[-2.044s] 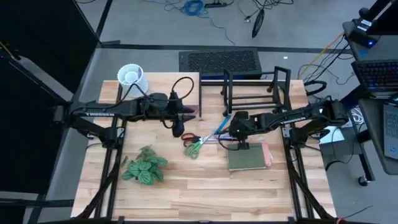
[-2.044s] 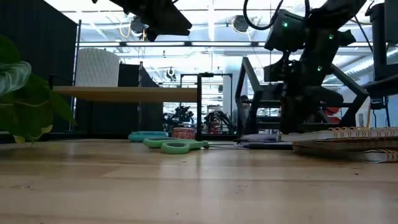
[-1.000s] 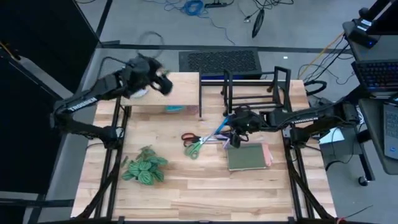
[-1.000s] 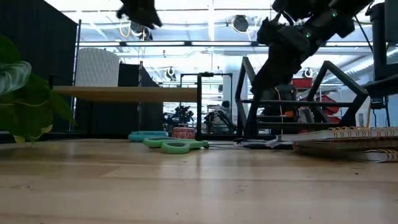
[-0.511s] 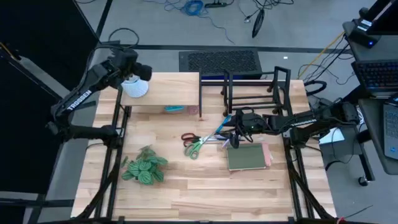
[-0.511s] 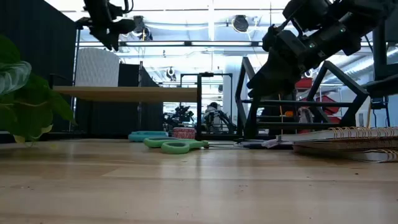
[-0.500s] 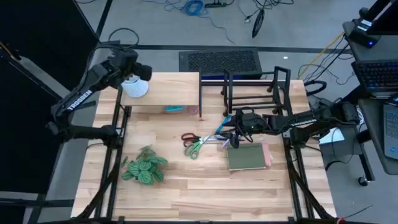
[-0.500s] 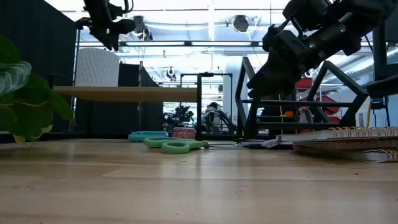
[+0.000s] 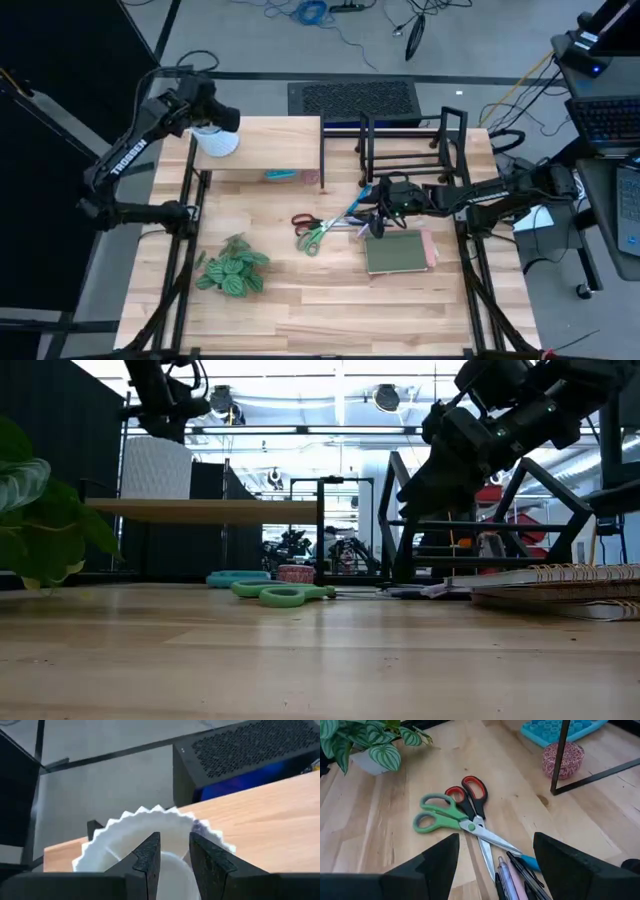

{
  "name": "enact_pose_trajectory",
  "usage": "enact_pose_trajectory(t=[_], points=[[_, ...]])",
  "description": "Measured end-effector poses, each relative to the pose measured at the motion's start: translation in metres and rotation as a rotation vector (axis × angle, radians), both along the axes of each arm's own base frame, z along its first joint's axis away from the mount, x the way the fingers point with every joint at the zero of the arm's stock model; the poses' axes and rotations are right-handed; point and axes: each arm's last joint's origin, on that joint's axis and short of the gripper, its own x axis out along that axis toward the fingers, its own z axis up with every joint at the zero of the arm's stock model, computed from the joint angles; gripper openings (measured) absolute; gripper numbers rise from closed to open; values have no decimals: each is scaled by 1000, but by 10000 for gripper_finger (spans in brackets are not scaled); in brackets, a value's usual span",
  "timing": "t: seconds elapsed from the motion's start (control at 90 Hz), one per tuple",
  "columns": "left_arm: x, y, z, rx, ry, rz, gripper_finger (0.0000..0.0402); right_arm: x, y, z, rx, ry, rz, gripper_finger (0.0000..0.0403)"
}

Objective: Stock shelves
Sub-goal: Remove the purple pen from the white pen holder

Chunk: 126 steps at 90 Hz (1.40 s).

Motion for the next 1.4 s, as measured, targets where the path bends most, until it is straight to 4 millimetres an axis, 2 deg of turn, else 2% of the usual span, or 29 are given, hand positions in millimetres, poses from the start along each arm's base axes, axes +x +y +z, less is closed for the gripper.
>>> enact_pose_trajectory(t=[0.689,0.989,1.178,1.289,1.4], points=[[4,4,-3,-26,-2,-110,88,0,3,-1,-2,13,13,240],[17,21,-18,-69,60,-140,107,0,7,-1,9,11,23,240],[19,25,-20,-63,74,-160,115,0,13,-1,9,11,48,240],[20,25,-20,-61,80,-170,97,0,13,-1,9,10,48,240],[19,24,-20,-64,91,-184,49,0,13,-1,9,10,48,240]])
